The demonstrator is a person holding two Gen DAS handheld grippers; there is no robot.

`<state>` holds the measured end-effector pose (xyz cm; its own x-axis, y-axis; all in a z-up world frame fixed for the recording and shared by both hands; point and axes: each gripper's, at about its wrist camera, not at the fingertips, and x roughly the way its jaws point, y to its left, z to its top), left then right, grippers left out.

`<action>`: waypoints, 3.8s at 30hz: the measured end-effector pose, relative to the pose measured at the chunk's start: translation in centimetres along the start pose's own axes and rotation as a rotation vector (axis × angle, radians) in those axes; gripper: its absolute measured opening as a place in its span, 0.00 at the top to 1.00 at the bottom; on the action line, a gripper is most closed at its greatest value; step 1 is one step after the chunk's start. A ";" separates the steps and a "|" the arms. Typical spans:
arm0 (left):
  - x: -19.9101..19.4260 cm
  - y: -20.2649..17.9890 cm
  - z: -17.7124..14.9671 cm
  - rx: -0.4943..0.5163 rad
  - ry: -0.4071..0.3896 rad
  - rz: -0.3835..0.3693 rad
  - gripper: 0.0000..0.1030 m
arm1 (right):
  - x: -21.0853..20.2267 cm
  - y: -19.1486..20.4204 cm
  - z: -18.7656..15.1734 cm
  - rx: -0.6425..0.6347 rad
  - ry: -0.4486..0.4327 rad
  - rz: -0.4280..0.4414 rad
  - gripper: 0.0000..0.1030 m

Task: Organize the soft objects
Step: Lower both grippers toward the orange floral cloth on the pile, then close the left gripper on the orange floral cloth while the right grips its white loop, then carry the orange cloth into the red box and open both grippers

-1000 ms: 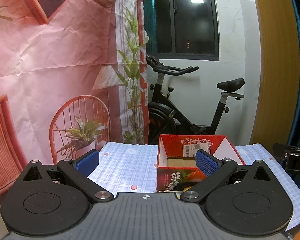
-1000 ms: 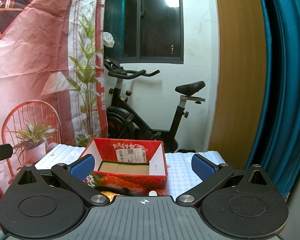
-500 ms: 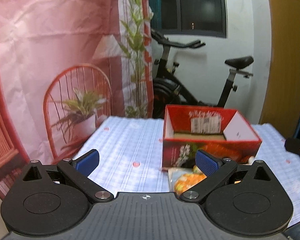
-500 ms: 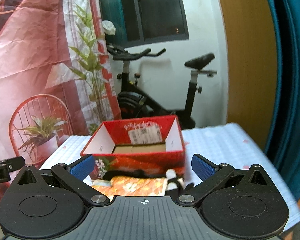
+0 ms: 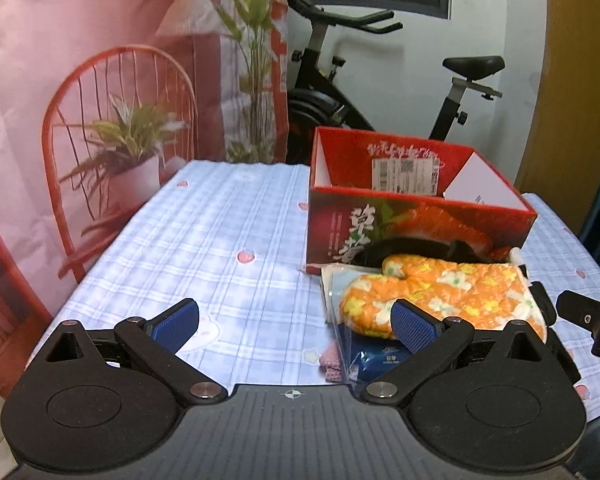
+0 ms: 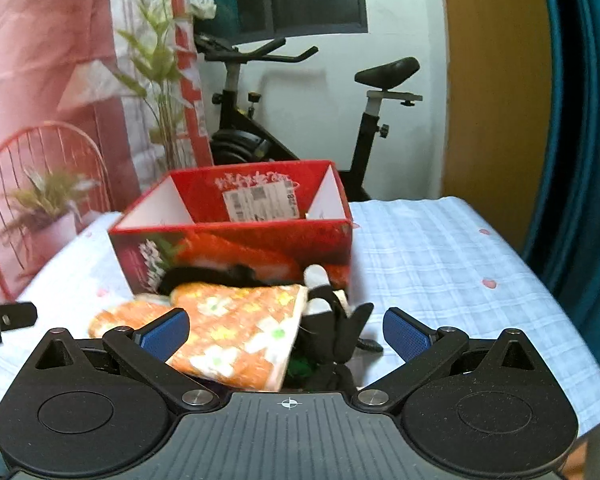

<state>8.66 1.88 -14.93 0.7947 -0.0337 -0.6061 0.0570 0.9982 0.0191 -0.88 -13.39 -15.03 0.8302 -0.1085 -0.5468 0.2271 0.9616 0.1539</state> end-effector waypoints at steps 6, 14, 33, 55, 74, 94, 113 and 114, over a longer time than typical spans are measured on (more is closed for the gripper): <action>1.4 0.3 -0.7 -0.039 0.034 -0.063 0.10 | 1.3 -0.1 -0.9 0.007 0.032 0.085 0.19; 3.4 0.6 -1.3 -0.122 0.058 -0.169 0.30 | 2.9 -0.4 -1.7 0.027 0.057 0.153 0.44; 8.0 -0.8 0.9 -0.138 0.127 -0.291 0.42 | 7.2 -1.8 -2.0 0.112 0.140 0.214 0.47; 8.5 -1.3 2.9 -0.101 0.088 -0.324 0.85 | 7.1 -1.1 1.1 0.025 0.089 0.278 0.93; 6.6 -1.7 12.3 -0.062 -0.184 -0.308 0.85 | 6.5 0.7 13.6 -0.154 -0.118 0.364 0.94; 22.6 -4.5 16.9 -0.044 0.069 -0.226 0.85 | 26.1 1.3 17.2 -0.245 0.189 0.217 0.94; 20.0 -5.9 15.9 0.085 0.150 -0.324 0.37 | 26.8 -0.6 16.1 -0.154 0.303 0.140 0.25; 19.3 -5.7 15.7 0.087 0.144 -0.328 0.36 | 26.1 -0.7 16.1 -0.148 0.287 0.144 0.18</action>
<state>33.15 -5.20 -14.19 0.6328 -0.3380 -0.6967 0.3508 0.9272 -0.1313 28.82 -20.92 -16.10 0.6669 0.0858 -0.7402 0.0242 0.9903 0.1366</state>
